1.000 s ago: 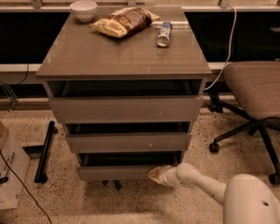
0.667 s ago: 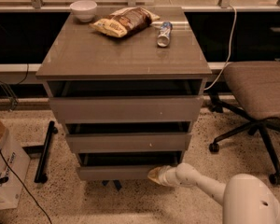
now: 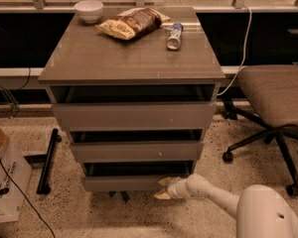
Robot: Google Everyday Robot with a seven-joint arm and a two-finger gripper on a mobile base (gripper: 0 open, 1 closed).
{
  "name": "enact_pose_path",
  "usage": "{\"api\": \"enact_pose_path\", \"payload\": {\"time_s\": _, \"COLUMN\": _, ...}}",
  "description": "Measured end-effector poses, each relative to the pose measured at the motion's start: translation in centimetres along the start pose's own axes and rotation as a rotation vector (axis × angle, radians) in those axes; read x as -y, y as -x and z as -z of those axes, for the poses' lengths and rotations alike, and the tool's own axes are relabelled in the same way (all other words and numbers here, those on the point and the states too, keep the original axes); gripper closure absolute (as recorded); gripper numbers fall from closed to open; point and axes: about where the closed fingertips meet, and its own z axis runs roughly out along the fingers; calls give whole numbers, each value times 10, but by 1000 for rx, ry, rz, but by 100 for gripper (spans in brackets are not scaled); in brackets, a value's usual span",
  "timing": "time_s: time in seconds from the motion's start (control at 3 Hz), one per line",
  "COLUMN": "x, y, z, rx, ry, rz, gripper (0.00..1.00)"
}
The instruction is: Close bottom drawer
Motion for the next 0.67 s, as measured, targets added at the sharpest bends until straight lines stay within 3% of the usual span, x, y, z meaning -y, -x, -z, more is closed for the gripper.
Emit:
{"api": "enact_pose_path", "payload": {"time_s": 0.33, "x": -2, "y": 0, "z": -1, "rx": 1, "ry": 3, "rz": 0, "gripper": 0}}
{"api": "enact_pose_path", "payload": {"time_s": 0.67, "x": -2, "y": 0, "z": -1, "rx": 1, "ry": 3, "rz": 0, "gripper": 0}}
